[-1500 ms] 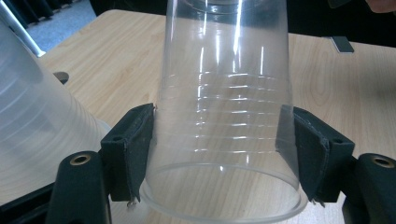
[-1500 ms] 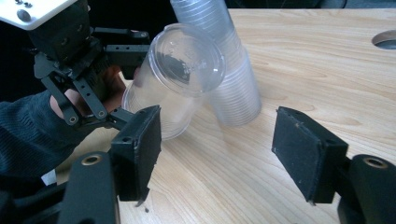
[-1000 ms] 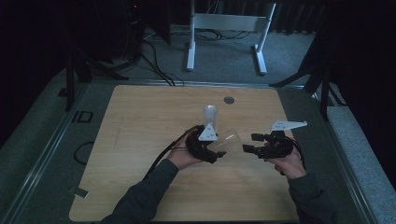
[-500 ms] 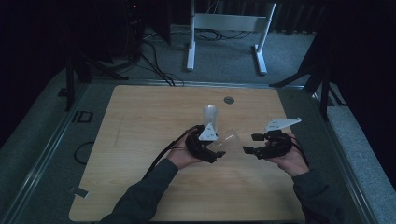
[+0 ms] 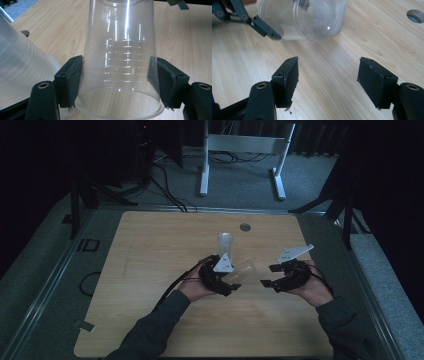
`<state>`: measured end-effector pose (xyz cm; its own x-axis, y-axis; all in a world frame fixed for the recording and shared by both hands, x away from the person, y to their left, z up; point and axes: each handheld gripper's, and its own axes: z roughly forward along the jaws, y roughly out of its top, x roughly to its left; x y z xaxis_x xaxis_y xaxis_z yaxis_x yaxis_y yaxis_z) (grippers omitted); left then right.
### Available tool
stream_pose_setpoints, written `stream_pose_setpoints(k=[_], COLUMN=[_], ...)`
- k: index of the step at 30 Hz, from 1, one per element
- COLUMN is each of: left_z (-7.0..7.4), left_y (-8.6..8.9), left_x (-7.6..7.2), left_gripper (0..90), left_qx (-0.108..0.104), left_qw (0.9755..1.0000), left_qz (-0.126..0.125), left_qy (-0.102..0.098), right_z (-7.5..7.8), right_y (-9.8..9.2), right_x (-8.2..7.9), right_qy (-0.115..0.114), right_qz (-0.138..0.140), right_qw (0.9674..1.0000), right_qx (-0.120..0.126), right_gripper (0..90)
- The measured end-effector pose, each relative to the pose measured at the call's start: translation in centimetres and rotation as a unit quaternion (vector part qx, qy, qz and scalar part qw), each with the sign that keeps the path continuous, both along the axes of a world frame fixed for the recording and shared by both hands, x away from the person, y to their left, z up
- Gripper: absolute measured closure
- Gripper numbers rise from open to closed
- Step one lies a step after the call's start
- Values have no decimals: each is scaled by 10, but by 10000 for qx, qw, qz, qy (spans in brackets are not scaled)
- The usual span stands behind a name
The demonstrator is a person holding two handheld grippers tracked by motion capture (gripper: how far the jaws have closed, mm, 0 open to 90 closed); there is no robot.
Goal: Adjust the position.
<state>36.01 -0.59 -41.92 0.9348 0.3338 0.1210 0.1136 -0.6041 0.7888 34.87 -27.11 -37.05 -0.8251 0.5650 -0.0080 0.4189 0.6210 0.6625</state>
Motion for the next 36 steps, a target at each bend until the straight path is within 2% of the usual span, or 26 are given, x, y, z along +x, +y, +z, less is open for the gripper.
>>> stream_pose_setpoints(k=[1, 6, 17, 22, 28, 36], left_z=[0, 1, 3, 3, 4, 0], left_y=[0, 0, 0, -3, -3, -5], left_x=[0, -1, -2, -3, -3, -4], left_gripper=[296, 297, 300, 301, 301, 302], left_qx=[32, 106, 201, 264, 355, 526], left_qw=[10000, 9999, 9996, 9993, 9988, 9976], left_qz=[-25, -74, -188, -268, -334, -440], left_qy=[-5, -18, -3, -24, -62, -66], right_z=[1, 4, 10, 12, 14, 14], right_y=[2, 6, 15, 21, 26, 34], right_x=[0, 0, 0, -1, -1, -1], right_qy=[-5, 0, -2, 10, -5, 31], right_qz=[57, 144, 399, 571, 714, 906], right_qw=[9999, 9993, 9969, 9940, 9918, 9872], right_qx=[-112, -359, -685, -930, -1059, -1315], right_gripper=[330, 330, 330, 329, 329, 328])
